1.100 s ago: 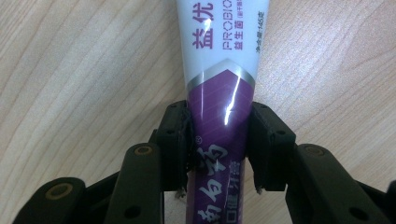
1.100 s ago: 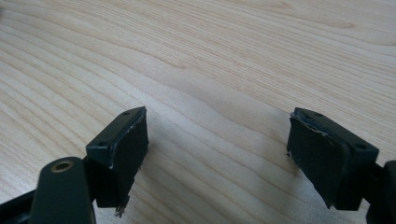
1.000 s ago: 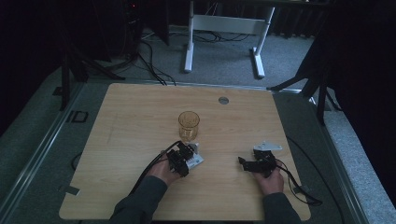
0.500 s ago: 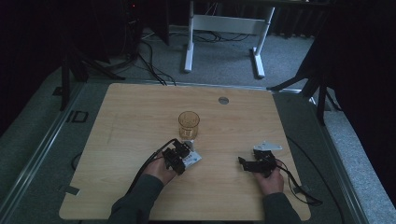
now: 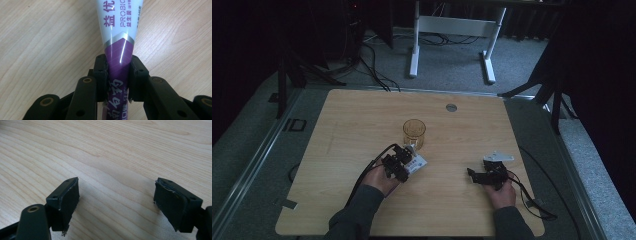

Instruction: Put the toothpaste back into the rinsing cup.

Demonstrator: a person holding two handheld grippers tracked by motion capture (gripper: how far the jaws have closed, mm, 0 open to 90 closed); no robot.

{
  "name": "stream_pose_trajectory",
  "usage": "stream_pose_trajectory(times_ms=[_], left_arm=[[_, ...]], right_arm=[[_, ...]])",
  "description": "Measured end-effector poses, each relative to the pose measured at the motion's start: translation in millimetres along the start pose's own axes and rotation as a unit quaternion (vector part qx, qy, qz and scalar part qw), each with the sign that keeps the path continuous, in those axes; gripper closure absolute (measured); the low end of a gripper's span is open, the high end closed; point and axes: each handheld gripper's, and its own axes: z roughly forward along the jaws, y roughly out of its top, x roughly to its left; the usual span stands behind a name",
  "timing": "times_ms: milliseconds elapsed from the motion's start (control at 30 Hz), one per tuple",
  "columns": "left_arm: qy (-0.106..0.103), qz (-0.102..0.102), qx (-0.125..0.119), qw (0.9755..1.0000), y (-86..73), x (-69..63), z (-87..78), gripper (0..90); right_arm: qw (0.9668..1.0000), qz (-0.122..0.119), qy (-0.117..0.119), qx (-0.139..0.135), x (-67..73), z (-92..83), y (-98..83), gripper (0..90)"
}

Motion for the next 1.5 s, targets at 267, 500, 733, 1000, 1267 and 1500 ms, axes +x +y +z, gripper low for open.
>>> stream_pose_trajectory(times_ms=[267,500,733,1000,1267,1500], left_arm=[[-0.005,-0.016,-0.035,0.9993,-2.7,4.4,-13.9,72.2],[-0.015,-0.017,-0.050,0.9985,-4.1,5.0,-22.8,72.2],[-0.015,-0.015,-0.063,0.9978,-5.3,5.6,-31.6,72.3],[-0.017,-0.017,-0.084,0.9962,-6.2,6.4,-43.2,72.2],[-0.015,-0.024,-0.114,0.9930,-7.4,8.3,-53.5,72.3],[-0.016,-0.029,-0.135,0.9903,-9.6,10.1,-60.0,72.3]], right_arm=[[1.0000,0.001,0.000,0.000,0.1,0.0,0.0,20.4],[1.0000,0.001,0.000,0.000,0.2,0.0,0.0,20.5],[1.0000,0.001,0.000,0.000,0.1,0.0,0.0,20.5],[1.0000,0.001,0.000,0.000,0.1,0.0,0.0,20.5],[1.0000,0.001,0.000,0.000,0.1,0.0,0.0,20.5],[1.0000,0.000,0.000,0.000,0.0,0.0,0.0,20.5]])
